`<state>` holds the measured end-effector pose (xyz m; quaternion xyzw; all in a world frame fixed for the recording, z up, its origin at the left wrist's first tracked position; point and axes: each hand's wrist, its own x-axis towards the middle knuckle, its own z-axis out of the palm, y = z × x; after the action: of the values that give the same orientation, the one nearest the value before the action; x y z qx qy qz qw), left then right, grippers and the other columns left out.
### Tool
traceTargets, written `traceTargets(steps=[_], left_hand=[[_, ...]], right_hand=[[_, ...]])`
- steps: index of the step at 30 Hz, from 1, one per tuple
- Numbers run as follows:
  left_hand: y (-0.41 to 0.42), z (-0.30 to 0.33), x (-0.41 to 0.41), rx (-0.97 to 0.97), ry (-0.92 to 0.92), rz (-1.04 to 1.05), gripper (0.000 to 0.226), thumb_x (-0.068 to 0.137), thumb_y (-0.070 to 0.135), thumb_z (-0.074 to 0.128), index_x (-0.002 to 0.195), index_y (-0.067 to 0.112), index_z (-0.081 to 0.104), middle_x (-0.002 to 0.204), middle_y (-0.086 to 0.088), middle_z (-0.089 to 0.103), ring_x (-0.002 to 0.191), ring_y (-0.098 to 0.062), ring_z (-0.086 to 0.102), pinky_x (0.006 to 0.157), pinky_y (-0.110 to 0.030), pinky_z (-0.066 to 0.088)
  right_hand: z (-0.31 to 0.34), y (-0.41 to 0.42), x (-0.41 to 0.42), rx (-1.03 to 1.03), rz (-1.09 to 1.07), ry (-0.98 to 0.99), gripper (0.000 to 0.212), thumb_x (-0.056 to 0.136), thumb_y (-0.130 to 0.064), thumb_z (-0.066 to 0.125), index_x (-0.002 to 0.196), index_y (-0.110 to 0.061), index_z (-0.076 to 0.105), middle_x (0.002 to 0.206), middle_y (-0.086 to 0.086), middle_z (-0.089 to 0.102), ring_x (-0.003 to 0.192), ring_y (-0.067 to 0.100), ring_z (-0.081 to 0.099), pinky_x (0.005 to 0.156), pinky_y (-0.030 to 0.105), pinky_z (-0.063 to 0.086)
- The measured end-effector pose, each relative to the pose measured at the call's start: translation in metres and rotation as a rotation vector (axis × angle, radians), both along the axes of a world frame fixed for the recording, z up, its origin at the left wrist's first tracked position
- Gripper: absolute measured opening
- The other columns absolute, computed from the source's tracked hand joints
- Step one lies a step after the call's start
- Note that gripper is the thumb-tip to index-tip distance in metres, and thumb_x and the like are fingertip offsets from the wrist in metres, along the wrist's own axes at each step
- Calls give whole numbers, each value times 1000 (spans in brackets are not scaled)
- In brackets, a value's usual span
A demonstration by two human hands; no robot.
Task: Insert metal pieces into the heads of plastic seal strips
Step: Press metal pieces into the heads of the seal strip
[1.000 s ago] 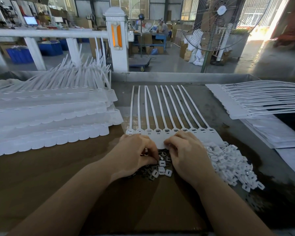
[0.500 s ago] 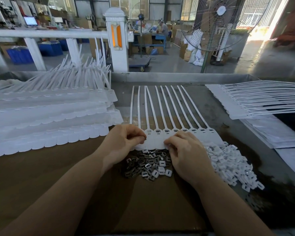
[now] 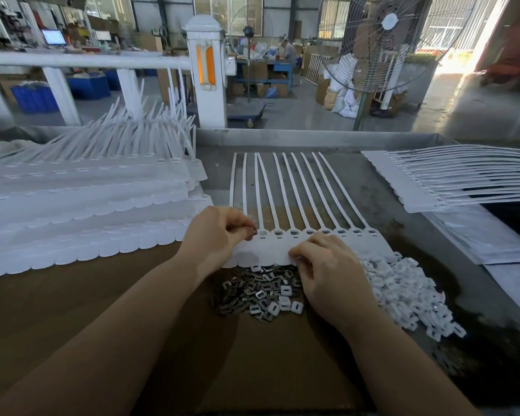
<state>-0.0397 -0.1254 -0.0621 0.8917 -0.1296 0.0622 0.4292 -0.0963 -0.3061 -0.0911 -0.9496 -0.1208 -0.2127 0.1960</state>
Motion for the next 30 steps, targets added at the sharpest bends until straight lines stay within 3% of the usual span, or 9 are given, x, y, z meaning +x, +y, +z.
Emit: traceTargets(steps=[7,12,19,30], left_hand=[[-14,-5,18,218,-90,64,8,87,20,65,91,20,73,78,11,63,74,-7,56,72,-21,41],[-23,-7,22,408,-188,125,10,89,29,62,93,26,71,97,8,67,93,-15,57,92,-38,42],[-27,-11,23,624,-314,96,17,93,30,52,99,28,68,102,11,62,99,-13,51,91,-33,31],[-15,-8,14,782,-279,-77,31,97,30,40,117,35,64,112,12,58,109,-14,44,93,-32,26]], right_hand=[[-1,0,0,15,-2,-5,14,87,-10,56,94,-12,68,93,1,62,91,20,52,82,37,44],[-1,-1,1,22,2,-9,13,87,-10,56,93,-12,68,91,1,62,90,19,52,81,37,44],[0,0,1,23,5,-6,14,87,-10,55,92,-12,68,92,1,62,90,20,52,81,37,45],[1,0,-1,35,8,-7,14,87,-10,56,92,-11,68,91,1,62,90,20,53,81,38,45]])
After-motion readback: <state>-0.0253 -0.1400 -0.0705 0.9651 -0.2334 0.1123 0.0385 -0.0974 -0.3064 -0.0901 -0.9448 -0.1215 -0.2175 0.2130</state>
